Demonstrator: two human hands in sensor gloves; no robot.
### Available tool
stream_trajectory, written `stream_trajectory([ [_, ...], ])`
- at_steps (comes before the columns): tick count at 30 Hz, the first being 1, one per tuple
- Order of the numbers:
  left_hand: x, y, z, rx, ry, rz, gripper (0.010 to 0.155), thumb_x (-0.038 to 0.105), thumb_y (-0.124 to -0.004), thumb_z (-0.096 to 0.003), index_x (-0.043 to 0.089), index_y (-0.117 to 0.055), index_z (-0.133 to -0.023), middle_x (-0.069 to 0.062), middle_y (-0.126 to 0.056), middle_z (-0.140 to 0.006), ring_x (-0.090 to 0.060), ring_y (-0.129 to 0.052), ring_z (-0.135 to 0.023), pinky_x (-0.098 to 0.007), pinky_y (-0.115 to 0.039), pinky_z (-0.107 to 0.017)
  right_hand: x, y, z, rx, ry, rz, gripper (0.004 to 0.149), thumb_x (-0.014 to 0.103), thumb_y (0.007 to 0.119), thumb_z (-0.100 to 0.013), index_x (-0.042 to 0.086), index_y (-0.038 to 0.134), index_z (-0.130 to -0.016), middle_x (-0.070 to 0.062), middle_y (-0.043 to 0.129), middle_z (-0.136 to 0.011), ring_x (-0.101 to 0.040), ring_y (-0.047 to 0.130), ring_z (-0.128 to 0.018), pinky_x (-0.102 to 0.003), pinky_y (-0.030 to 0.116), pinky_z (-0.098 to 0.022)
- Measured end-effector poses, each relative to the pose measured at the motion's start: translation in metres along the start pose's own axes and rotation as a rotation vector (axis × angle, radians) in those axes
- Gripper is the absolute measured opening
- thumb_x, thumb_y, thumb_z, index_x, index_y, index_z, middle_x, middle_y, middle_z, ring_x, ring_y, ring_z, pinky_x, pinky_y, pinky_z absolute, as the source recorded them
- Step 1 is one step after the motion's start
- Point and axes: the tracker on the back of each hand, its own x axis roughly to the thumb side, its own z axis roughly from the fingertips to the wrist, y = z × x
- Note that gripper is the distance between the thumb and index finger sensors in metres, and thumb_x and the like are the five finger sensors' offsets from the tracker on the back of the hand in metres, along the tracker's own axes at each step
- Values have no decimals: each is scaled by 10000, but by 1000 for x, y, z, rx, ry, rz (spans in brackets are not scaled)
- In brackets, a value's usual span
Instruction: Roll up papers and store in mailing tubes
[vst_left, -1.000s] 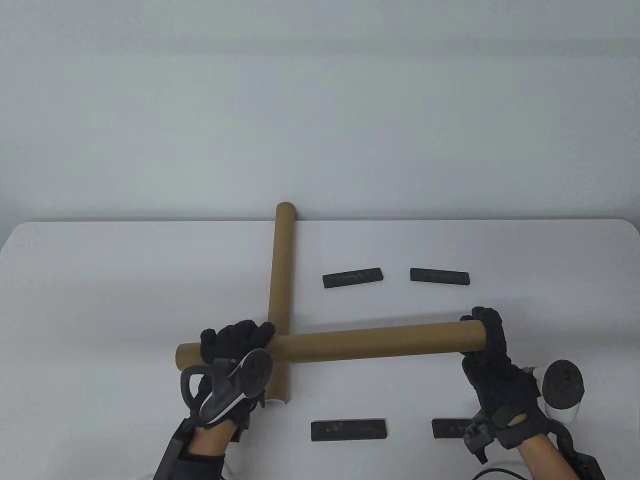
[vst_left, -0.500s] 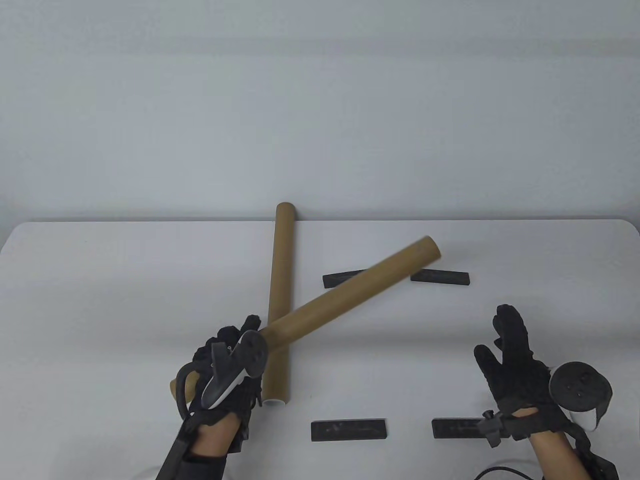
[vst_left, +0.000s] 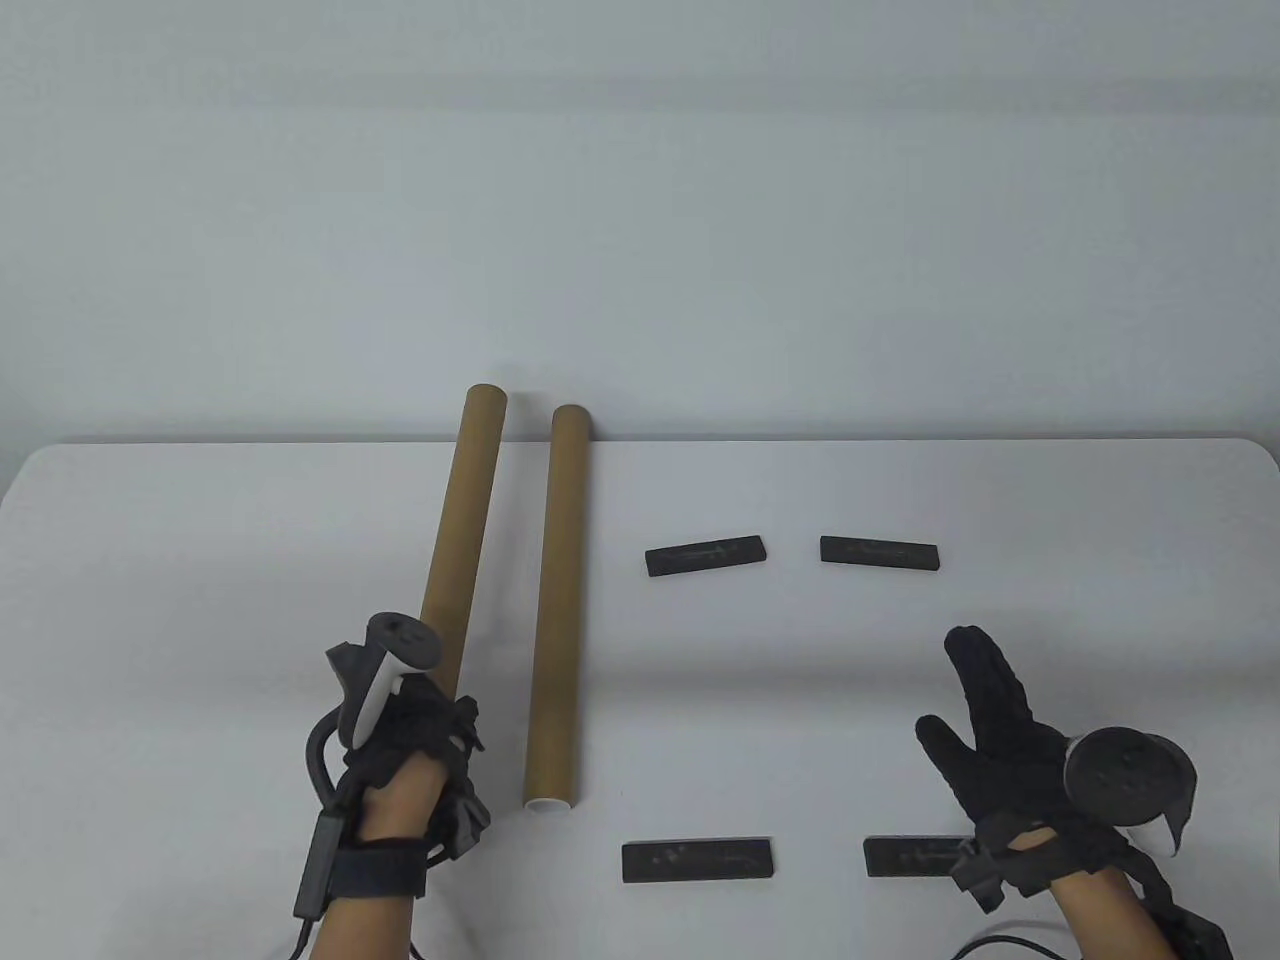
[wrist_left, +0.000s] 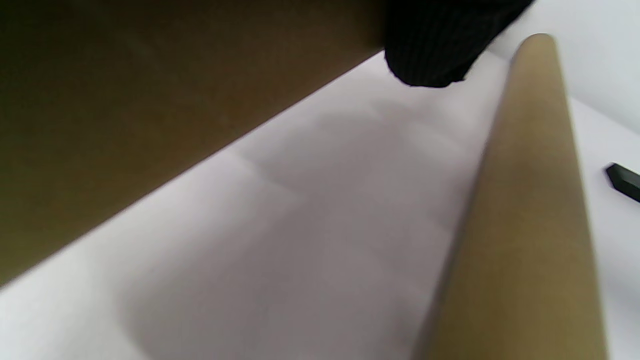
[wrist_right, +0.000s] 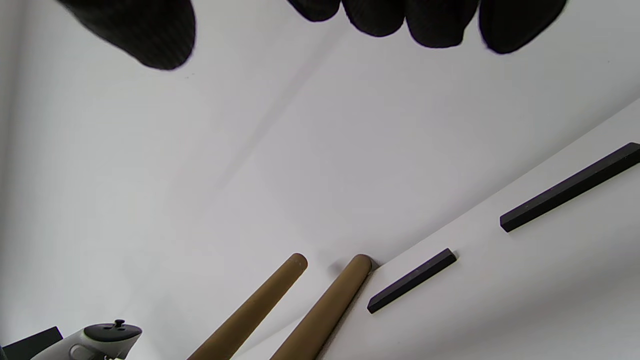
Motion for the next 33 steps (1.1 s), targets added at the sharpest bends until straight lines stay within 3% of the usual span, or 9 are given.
stream_trajectory([
  [13, 30, -2, -46, -21, 172, -84, 923, 525, -760, -454, 216, -136, -1060, -178, -569, -1009, -315, -852, -817, -458, -772, -609, -4, 9, -1, 58, 11, 10, 884, 540, 676, -561, -48, 332, -1123, -360, 350, -1127, -687, 468, -978, -768, 528, -607],
  [33, 50, -28, -73, 12, 222, -261, 927, 558, -690, -444, 214, -61, -1031, -137, -448, -1044, -343, -733, -836, -429, -690, -631, -7, 14, -3, 97, 33, 18, 882, 543, 672, -562, -43, 327, -1124, -359, 344, -1130, -689, 462, -978, -770, 526, -608],
])
